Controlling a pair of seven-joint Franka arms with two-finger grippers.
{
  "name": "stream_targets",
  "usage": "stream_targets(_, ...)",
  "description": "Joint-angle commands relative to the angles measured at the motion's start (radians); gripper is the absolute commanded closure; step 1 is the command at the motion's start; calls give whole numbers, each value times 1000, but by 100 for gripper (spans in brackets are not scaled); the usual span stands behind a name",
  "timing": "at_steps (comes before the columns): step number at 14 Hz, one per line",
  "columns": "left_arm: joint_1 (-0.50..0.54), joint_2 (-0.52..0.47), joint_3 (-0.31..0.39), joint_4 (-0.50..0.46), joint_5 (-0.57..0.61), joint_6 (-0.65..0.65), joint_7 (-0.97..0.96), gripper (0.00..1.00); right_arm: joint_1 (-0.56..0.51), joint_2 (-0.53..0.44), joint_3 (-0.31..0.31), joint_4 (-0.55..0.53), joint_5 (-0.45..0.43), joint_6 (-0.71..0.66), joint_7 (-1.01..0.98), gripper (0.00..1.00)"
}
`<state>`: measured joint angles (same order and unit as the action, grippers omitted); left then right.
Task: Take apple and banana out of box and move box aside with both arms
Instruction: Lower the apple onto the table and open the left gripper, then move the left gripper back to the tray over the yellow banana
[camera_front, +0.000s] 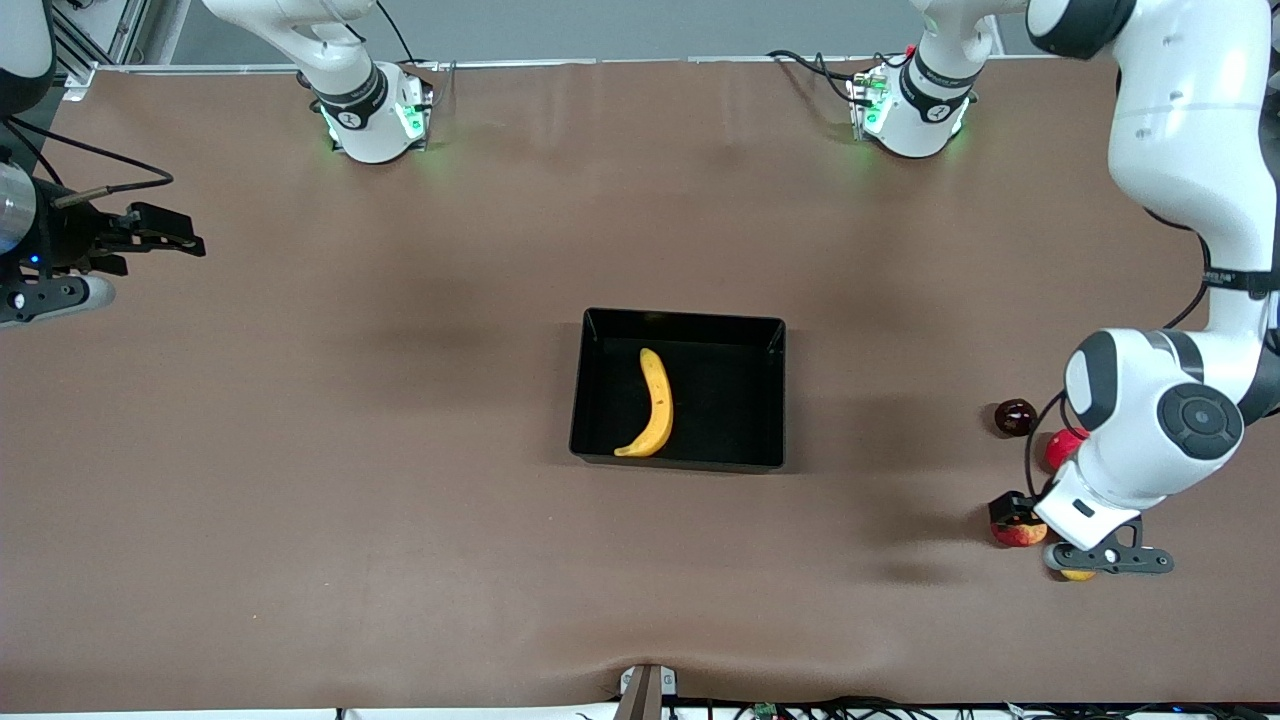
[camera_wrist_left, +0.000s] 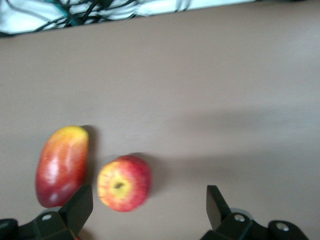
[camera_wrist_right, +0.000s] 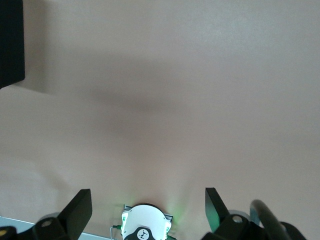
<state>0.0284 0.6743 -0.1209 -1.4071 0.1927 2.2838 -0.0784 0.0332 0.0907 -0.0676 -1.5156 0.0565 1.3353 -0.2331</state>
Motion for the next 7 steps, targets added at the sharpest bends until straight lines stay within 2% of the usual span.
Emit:
stream_targets(1,-102,-38,3,-26,1,-32,-145,0,-9,6,6,14,6,-7,5,0)
stream_targets(7,-362,-29,0,-18,2,-50,-547,0,-10,12,6,12,5,-10,5,0)
